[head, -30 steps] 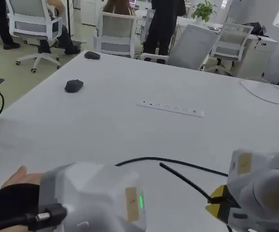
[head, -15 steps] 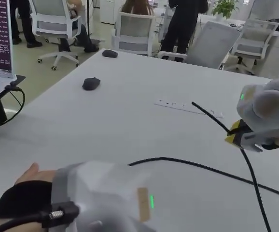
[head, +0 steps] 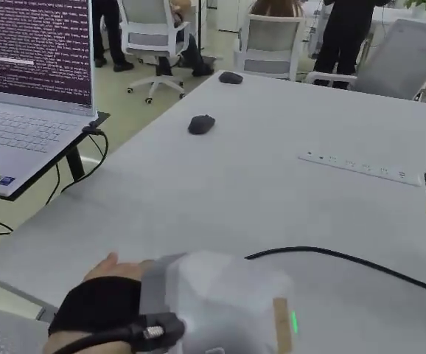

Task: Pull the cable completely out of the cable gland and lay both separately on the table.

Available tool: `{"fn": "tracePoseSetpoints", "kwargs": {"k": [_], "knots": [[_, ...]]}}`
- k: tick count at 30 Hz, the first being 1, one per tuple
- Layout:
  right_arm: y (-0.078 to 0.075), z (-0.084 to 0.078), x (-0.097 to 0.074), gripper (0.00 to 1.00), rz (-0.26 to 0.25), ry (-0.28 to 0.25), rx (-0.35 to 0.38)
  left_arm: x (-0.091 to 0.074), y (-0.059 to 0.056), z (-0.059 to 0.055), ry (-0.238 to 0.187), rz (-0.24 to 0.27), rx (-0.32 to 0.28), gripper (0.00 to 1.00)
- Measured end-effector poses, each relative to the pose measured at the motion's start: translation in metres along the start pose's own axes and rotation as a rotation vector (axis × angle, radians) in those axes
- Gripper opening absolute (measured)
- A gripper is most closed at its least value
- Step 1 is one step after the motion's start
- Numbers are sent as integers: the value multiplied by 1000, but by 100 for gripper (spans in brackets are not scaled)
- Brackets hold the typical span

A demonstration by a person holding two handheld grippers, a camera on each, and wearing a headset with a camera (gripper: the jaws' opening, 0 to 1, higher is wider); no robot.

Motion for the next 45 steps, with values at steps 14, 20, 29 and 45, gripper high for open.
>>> {"fn": "tracePoseSetpoints", "kwargs": {"k": [14,20,29,45], "knots": [[86,-31,-117,22,211,-163,-100,37,17,10,8,-273,12,17],[135,-73,-170,23,277,-191,-79,71,28,22,-18,-388,-17,17],[173,-123,-255,22,184,-240,82,140,37,11,19,-521,-104,17],[187,-157,-310,21,30,-218,217,188,30,-6,37,-555,-143,18]]}}
Point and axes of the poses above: the centre of the closed fingertips' face, and the gripper's own axes: x roughly forward along the fingers, y roughly to its left, z roughly out of its top, the point moved 10 cm from there along -x, roughly backward along the fingers, and after that the axes turned 2 degrees about -x, right-handed, at the moved point
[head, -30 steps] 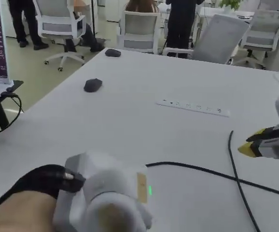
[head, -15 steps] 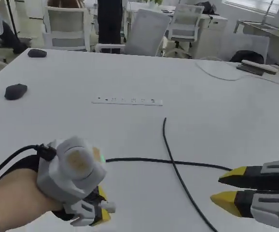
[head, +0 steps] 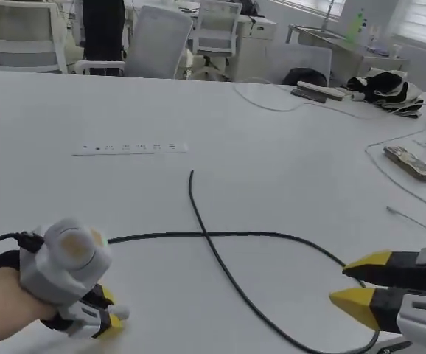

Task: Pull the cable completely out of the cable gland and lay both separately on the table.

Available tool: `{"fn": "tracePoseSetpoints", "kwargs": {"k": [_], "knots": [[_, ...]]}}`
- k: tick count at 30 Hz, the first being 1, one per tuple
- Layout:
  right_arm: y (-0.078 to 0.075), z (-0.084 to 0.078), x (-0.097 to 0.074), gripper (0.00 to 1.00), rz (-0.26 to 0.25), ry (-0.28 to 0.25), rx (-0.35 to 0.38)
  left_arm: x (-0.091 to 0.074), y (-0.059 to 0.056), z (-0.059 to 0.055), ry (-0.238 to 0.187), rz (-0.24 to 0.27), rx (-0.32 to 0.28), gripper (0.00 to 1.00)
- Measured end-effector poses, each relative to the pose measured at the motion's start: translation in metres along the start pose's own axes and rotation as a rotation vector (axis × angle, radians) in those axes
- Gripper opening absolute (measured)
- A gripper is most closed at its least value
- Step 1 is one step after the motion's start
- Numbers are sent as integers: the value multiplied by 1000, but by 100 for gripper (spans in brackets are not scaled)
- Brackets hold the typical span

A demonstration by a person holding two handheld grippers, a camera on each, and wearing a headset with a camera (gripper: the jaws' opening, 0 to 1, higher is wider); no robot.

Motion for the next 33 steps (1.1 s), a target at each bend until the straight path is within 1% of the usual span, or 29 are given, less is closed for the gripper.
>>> {"fn": "tracePoseSetpoints", "kwargs": {"k": [2,4,7,9,10,11,13,15,16,17,20,21,22,23,25,26,27,28,29,30,31,32,33], "knots": [[2,3,-2,21,-5,-3,-9,-1,-1,1,6,0,18,19],[3,6,-4,21,-8,-10,-15,-1,-2,2,15,-9,11,21],[5,10,-8,21,-8,-22,-23,0,-6,5,32,-13,20,25],[6,12,-9,21,-8,-26,-30,-2,-7,5,66,-15,33,27],[6,13,-10,21,-7,-27,-31,-5,-8,4,89,-9,36,27],[7,13,-10,21,-3,-27,-33,-9,-8,4,103,0,44,28],[7,13,-11,21,3,-29,-36,-20,-10,6,109,3,46,30],[9,13,-10,21,17,-28,-31,-33,-13,7,103,-6,40,30],[10,13,-8,21,31,-27,-27,-42,-17,7,104,-22,24,31],[11,12,-6,21,46,-23,-26,-50,-20,6,116,-33,19,32],[14,8,2,21,67,-6,-27,-71,-26,1,134,-43,23,34],[15,6,6,22,85,0,-20,-84,-30,0,134,-48,17,35],[17,5,9,22,99,4,-9,-98,-35,-1,120,-56,-8,36],[17,3,12,22,101,4,-11,-105,-39,-1,103,-61,-32,36],[20,2,17,21,101,22,-38,-123,-47,-3,64,-80,-78,36],[21,2,20,21,111,39,-61,-136,-54,-4,41,-92,-116,38],[22,1,23,21,124,48,-65,-144,-59,-6,27,-96,-144,40],[23,1,26,22,139,54,-63,-156,-64,-8,7,-80,-154,42],[24,2,27,22,147,52,-64,-164,-67,-9,-15,-64,-158,41],[25,3,29,22,153,51,-63,-172,-69,-10,-40,-43,-151,38],[25,3,31,22,162,54,-61,-182,-72,-13,-67,-22,-154,36],[26,3,32,22,166,55,-60,-189,-75,-17,-77,-11,-168,35],[26,4,33,22,166,55,-59,-196,-79,-22,-94,3,-175,37]]}}
Point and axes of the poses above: the centre of the closed fingertips' face, and the gripper's own axes: x roughly forward along the fingers, y roughly to its left, z roughly out of its top, the point moved 10 cm from there along -x, roughly backward along the fingers, and after that the axes turned 2 degrees about -x, right-handed, at the moved point
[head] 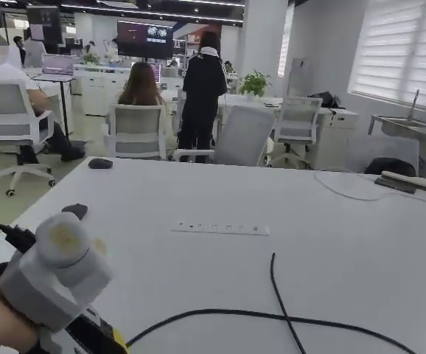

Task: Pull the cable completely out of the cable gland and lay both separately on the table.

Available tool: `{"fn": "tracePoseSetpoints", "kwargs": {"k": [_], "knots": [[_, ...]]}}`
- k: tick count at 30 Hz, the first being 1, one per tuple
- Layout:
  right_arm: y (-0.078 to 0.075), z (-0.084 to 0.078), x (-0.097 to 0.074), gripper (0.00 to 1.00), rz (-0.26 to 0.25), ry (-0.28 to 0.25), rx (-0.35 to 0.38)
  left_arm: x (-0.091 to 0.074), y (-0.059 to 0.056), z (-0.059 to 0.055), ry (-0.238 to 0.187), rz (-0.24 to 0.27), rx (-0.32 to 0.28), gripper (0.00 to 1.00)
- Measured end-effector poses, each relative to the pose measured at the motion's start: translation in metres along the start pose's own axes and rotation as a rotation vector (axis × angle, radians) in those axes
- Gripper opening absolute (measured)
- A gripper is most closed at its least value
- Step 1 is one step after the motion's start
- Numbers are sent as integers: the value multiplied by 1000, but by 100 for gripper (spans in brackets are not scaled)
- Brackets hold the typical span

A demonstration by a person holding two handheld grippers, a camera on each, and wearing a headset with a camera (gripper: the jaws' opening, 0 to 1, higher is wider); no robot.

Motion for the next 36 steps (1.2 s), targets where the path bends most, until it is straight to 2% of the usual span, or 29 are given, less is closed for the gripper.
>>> {"fn": "tracePoseSetpoints", "kwargs": {"k": [2,4,6,7,9,11,13,14,16,17,20,23,26,27,29,32,34,36], "knots": [[1,0,2,22,6,-1,6,-9,-4,-8,-56,28,-37,41],[1,-1,3,22,22,6,14,-15,-8,-16,-74,37,-77,43],[1,-2,3,22,23,8,22,-22,-12,-23,-129,63,-133,44],[0,-2,3,22,24,7,28,-26,-14,-28,-173,73,-176,45],[-2,-2,2,22,28,4,53,-31,-16,-35,-202,93,-222,47],[-3,-3,2,23,47,14,69,-35,-17,-36,-237,123,-222,47],[-4,-4,2,25,61,19,89,-39,-21,-35,-298,140,-266,47],[-4,-4,2,25,62,18,90,-41,-22,-36,-314,143,-275,48],[-4,-5,2,25,71,19,92,-46,-23,-37,-335,185,-288,47],[-5,-6,2,26,74,20,102,-49,-23,-39,-353,215,-304,47],[-5,-8,1,26,79,14,134,-55,-27,-41,-411,247,-345,49],[-6,-10,-1,26,86,-7,164,-61,-28,-50,-406,309,-364,49],[-8,-12,-2,26,67,-32,216,-65,-30,-60,-455,348,-432,50],[-9,-13,-3,26,64,-39,235,-66,-30,-63,-457,351,-439,51],[-8,-15,-3,27,61,-64,299,-64,-32,-71,-439,359,-447,53],[-8,-17,-3,29,59,-71,320,-61,-33,-82,-379,394,-460,56],[-6,-20,1,32,52,-64,348,-57,-34,-83,-367,414,-461,60],[-3,-21,4,35,60,-57,368,-53,-36,-83,-377,413,-467,62]]}}
Point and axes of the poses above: the centre of the closed fingertips' face, and the gripper's own axes: x roughly forward along the fingers, y roughly to its left, z roughly out of its top, the point moved 10 cm from there along -x, roughly backward along the fingers, and after that the axes turned 2 degrees about -x, right-handed, at the moved point
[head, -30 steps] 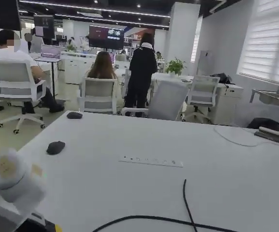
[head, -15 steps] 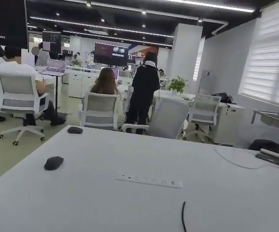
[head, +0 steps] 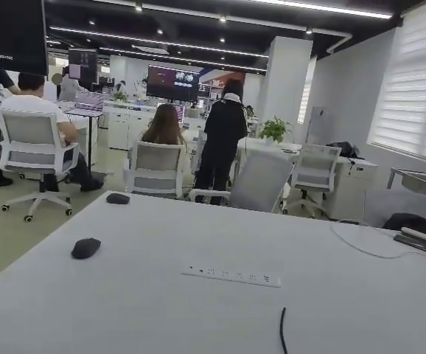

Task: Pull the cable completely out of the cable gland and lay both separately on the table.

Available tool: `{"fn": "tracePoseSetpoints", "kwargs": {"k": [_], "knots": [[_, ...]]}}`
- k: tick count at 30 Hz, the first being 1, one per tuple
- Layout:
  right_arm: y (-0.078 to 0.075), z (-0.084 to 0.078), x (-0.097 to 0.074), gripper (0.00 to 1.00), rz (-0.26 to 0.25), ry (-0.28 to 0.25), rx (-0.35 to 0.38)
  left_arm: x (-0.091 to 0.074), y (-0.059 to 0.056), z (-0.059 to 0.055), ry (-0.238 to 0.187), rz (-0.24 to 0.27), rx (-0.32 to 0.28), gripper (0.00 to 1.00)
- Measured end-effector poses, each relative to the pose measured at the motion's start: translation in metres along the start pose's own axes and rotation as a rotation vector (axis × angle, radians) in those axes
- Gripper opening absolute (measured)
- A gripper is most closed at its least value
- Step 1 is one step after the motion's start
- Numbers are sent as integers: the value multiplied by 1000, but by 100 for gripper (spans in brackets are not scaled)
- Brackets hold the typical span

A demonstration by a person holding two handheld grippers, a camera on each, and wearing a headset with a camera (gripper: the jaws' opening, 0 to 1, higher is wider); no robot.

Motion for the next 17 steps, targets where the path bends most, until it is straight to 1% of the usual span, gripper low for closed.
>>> {"fn": "tracePoseSetpoints", "kwargs": {"k": [5,6,9,13,17], "knots": [[7,0,5,36,20,11,0,4,-7,-2,-20,-20,-25,60],[8,0,6,36,21,12,-2,4,-8,-2,-19,-24,-26,60],[11,0,7,35,26,17,-14,4,-12,-5,-7,-59,-30,60],[10,-1,7,34,16,32,-27,4,-11,-5,-15,-54,-36,59],[10,-1,5,34,13,36,-28,8,-14,-7,-5,-71,-34,59]]}}
Point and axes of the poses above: the centre of the closed fingertips' face, and the gripper's own axes: x roughly forward along the fingers, y roughly to its left, z roughly out of its top, the point moved 10 cm from there along -x, roughly backward along the fingers, and after that the axes turned 2 degrees about -x, right-handed, at the moved point
